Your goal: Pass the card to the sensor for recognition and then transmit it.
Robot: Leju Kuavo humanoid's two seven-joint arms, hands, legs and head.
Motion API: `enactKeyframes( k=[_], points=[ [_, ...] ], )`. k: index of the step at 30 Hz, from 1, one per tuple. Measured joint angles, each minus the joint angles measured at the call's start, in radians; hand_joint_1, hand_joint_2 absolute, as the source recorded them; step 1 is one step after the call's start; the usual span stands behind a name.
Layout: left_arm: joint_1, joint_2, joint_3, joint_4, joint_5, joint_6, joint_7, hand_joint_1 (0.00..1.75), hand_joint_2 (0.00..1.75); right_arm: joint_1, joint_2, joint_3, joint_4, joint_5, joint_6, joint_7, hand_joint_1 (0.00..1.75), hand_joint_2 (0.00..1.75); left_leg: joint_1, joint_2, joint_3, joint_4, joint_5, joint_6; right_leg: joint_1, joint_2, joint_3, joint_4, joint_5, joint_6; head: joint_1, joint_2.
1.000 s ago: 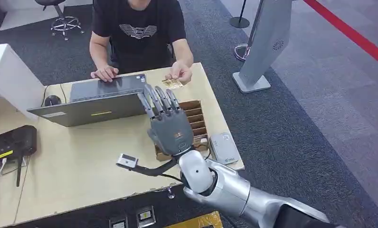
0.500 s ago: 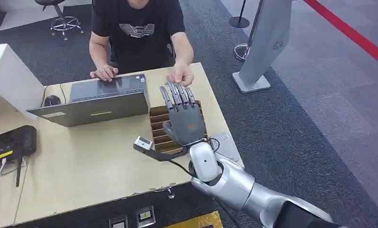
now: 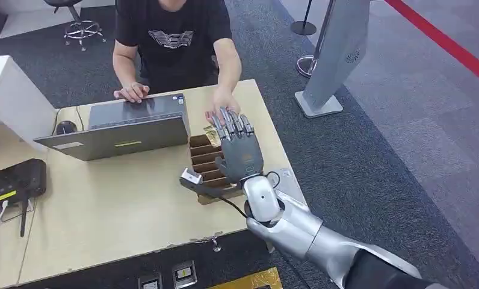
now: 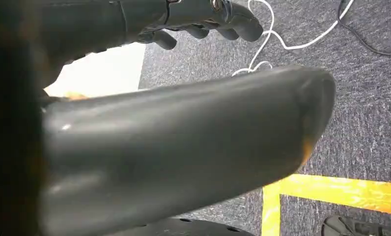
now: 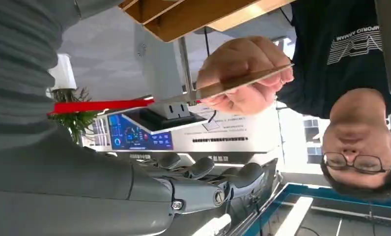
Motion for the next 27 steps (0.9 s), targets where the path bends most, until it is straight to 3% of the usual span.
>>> enactKeyframes(
  k=[11, 15, 16, 17, 18, 27],
  points=[
    [-0.001, 0.0, -0.011, 0.0, 0.005, 0.002, 0.0, 0.0, 0.0, -0.006, 0.0, -0.006, 0.043, -0.024, -0.015, 0.01, 0.02, 1.75, 0.0, 0.0, 0.0, 0.0, 0.0, 0.0, 0.0, 0.0, 0.0, 0.0, 0.0, 0.0, 0.0, 0.0],
    [-0.001, 0.0, -0.017, 0.0, 0.005, 0.002, 0.0, 0.0, 0.0, -0.005, -0.001, -0.016, 0.049, -0.025, -0.016, 0.021, 0.45, 1.75, 0.0, 0.0, 0.0, 0.0, 0.0, 0.0, 0.0, 0.0, 0.0, 0.0, 0.0, 0.0, 0.0, 0.0],
    [-0.001, 0.0, -0.018, 0.0, 0.005, 0.003, 0.0, 0.0, 0.0, -0.004, -0.002, -0.016, 0.049, -0.025, -0.017, 0.022, 0.65, 1.75, 0.0, 0.0, 0.0, 0.0, 0.0, 0.0, 0.0, 0.0, 0.0, 0.0, 0.0, 0.0, 0.0, 0.0],
    [-0.001, 0.0, -0.018, 0.0, 0.005, 0.003, 0.0, 0.0, 0.0, -0.004, -0.002, -0.017, 0.049, -0.026, -0.017, 0.023, 1.36, 1.75, 0.0, 0.0, 0.0, 0.0, 0.0, 0.0, 0.0, 0.0, 0.0, 0.0, 0.0, 0.0, 0.0, 0.0],
    [-0.001, 0.0, -0.018, 0.0, 0.005, 0.003, 0.0, 0.0, 0.0, -0.004, -0.003, -0.017, 0.049, -0.026, -0.018, 0.023, 1.47, 1.75, 0.0, 0.0, 0.0, 0.0, 0.0, 0.0, 0.0, 0.0, 0.0, 0.0, 0.0, 0.0, 0.0, 0.0],
    [0.0, 0.0, -0.018, 0.0, 0.005, 0.006, 0.003, 0.0, 0.0, -0.003, -0.006, -0.018, 0.049, -0.026, -0.028, 0.022, 1.57, 1.75, 0.0, 0.0, 0.0, 0.0, 0.0, 0.0, 0.0, 0.0, 0.0, 0.0, 0.0, 0.0, 0.0, 0.0]
  ],
)
